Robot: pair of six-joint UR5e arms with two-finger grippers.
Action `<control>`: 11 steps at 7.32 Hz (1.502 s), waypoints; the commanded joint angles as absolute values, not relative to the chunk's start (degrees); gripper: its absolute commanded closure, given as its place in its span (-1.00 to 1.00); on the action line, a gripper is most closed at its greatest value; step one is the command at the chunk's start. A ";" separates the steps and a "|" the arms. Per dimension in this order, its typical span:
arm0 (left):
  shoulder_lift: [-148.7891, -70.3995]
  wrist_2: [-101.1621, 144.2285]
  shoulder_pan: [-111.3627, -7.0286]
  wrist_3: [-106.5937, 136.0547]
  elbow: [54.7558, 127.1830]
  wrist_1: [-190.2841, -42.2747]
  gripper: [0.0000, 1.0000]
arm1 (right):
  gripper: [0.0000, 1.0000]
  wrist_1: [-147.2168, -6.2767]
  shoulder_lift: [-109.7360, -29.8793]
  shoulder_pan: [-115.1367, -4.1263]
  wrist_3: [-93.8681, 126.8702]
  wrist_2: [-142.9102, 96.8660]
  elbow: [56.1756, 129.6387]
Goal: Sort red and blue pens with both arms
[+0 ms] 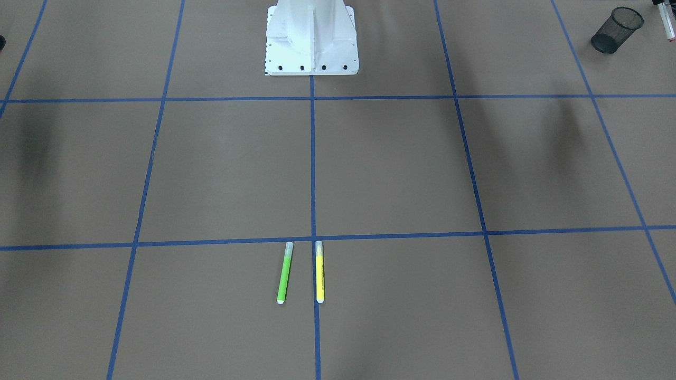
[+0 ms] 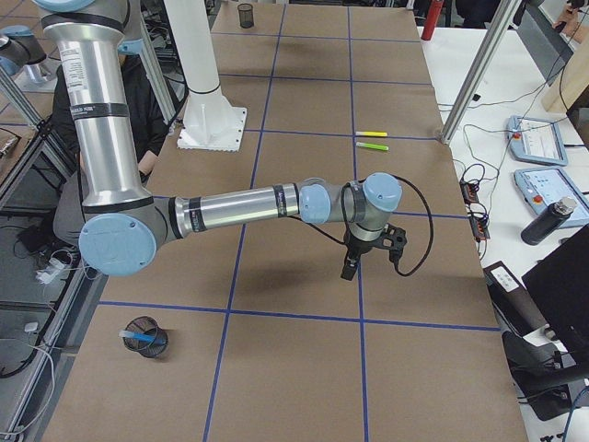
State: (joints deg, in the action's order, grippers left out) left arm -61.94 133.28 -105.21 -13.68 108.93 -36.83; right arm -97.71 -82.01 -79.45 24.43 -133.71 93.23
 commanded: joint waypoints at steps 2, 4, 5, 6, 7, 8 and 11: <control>-61.26 133.24 -112.92 -13.80 104.97 -26.38 1.00 | -0.98 -95.47 -81.83 -77.70 29.07 -133.68 94.57; -61.35 133.24 -113.73 -13.80 101.09 -24.10 1.00 | -0.98 -93.26 -81.91 -77.43 31.20 -133.68 94.66; -61.61 133.24 -113.82 -13.80 99.60 -22.34 1.00 | -0.98 -93.25 -81.91 -77.43 31.20 -133.68 94.83; -61.70 133.33 -113.91 -13.80 98.80 -20.58 1.00 | -0.98 -93.25 -81.91 -77.43 32.25 -133.77 94.83; -61.79 133.33 -114.60 -13.71 98.09 -19.52 1.00 | -0.98 -93.25 -81.91 -77.43 32.60 -133.77 95.01; -62.05 133.42 -114.70 -13.71 96.52 -19.51 1.00 | -0.98 -93.25 -82.00 -77.43 32.61 -133.77 95.10; -62.58 135.42 -114.79 -13.71 93.09 -19.86 1.00 | -0.99 -93.25 -82.62 -77.43 32.69 -133.42 96.33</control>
